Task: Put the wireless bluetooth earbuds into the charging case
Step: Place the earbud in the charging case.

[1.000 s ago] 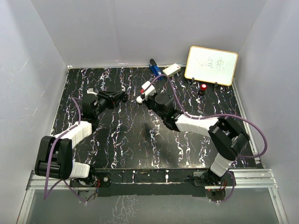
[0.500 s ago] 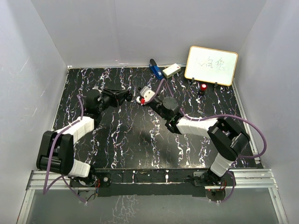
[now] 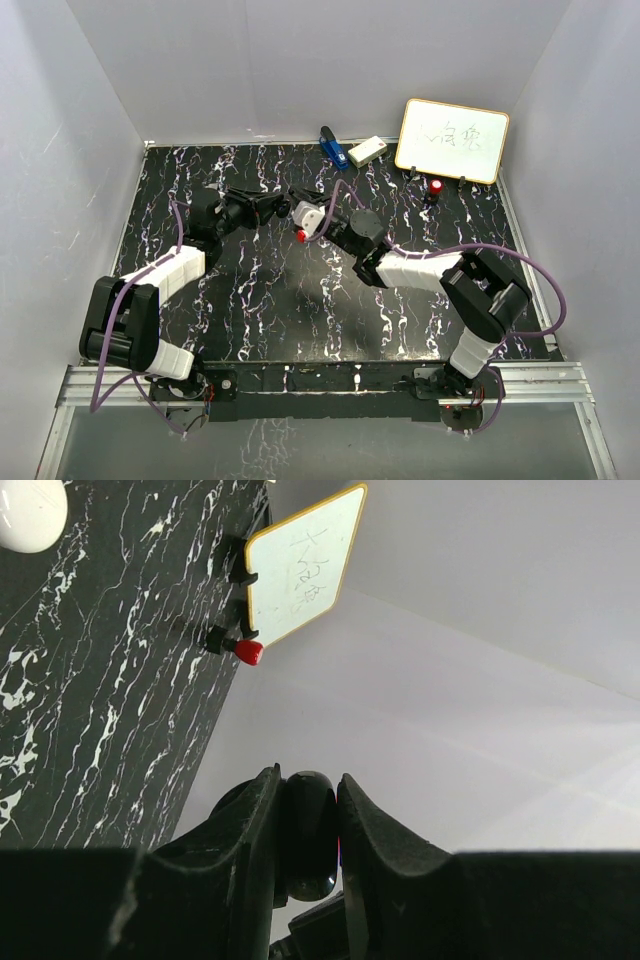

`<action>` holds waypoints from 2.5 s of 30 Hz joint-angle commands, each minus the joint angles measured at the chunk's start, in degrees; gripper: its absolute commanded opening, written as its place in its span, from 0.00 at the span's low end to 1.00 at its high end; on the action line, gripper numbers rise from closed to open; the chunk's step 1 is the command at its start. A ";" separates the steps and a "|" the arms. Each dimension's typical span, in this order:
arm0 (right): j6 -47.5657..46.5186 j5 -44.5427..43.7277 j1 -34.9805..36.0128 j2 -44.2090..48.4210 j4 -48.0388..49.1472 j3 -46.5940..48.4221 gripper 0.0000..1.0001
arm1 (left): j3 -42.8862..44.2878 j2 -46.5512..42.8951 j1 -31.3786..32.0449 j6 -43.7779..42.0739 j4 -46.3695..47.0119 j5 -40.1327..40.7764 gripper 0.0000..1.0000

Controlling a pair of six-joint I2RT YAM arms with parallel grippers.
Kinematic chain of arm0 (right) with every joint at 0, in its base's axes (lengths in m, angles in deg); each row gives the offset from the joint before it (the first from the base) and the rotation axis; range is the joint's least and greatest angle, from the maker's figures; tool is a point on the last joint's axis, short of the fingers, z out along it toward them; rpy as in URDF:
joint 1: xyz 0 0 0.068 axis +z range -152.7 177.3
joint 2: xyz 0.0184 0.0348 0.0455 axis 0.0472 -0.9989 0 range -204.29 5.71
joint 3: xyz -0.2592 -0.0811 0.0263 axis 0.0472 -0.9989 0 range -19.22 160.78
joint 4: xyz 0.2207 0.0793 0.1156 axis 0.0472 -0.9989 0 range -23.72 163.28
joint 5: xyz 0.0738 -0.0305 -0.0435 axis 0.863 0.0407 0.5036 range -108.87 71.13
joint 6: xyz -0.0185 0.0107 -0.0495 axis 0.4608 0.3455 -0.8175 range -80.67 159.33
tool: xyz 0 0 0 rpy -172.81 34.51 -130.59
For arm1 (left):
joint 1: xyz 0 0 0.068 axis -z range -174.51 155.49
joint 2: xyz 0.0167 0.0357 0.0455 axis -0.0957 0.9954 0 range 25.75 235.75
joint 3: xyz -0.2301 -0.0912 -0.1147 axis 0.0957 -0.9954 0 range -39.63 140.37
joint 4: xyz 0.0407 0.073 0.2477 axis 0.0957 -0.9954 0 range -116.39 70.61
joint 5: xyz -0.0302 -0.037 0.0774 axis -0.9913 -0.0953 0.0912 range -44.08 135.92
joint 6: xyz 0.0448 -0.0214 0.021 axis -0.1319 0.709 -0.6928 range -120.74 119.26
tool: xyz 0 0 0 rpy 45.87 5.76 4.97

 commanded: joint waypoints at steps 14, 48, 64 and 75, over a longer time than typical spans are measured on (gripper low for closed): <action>-10.97 4.61 -0.15 0.68 8.49 -3.05 0.00 | 2.71 -0.61 1.28 -8.03 -0.43 0.29 0.00; -12.86 5.51 -0.16 -1.94 9.74 -4.07 0.00 | 3.44 -3.66 3.35 -12.51 -0.54 4.25 0.00; -12.45 5.39 -0.10 -2.44 9.99 -3.83 0.00 | 3.52 -3.68 4.63 -12.48 -0.86 5.31 0.00; -12.54 5.21 -0.17 -2.44 9.67 -4.41 0.00 | 3.54 -5.53 4.65 -12.38 -1.03 5.58 0.00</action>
